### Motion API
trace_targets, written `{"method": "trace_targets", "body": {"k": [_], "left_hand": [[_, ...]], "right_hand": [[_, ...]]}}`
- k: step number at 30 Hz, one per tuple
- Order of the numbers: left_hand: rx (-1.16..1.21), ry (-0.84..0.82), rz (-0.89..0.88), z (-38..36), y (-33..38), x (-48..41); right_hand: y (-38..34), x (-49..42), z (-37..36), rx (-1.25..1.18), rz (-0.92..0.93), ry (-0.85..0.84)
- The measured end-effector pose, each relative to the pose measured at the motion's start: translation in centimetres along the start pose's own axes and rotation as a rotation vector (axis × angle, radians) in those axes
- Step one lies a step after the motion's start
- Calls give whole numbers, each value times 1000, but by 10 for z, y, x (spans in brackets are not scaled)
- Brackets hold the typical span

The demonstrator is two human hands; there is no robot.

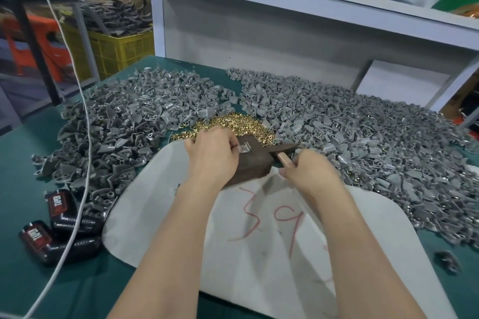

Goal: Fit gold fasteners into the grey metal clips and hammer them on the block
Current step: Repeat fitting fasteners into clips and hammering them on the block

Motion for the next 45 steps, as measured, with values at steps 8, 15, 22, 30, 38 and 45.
{"method": "trace_targets", "body": {"k": [8,15,22,30,38,45], "left_hand": [[22,-25,16,-1,-2,-1],[17,-20,17,-2,-2,-1],[23,-26,16,-1,-1,-1],[15,-13,17,1,1,0],[36,-13,33,0,-1,0],[34,-3,24,0,-1,-1]], "right_hand": [[-4,-9,-9,-10,10,-17],[-1,-7,20,-235,56,102],[-15,26,26,-359,297,-15],[-29,46,32,-298,514,230],[-33,51,40,-487,521,362],[-30,55,40,-595,502,463]]}}
Point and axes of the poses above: each hand's wrist, its own x-axis away from the middle knuckle, its own z-axis out of the back of the hand, y = z × x, the point moved 3 cm from there along -x, towards the middle knuckle, and after that the axes turned 12 degrees about -z, right-handed, at the moved point
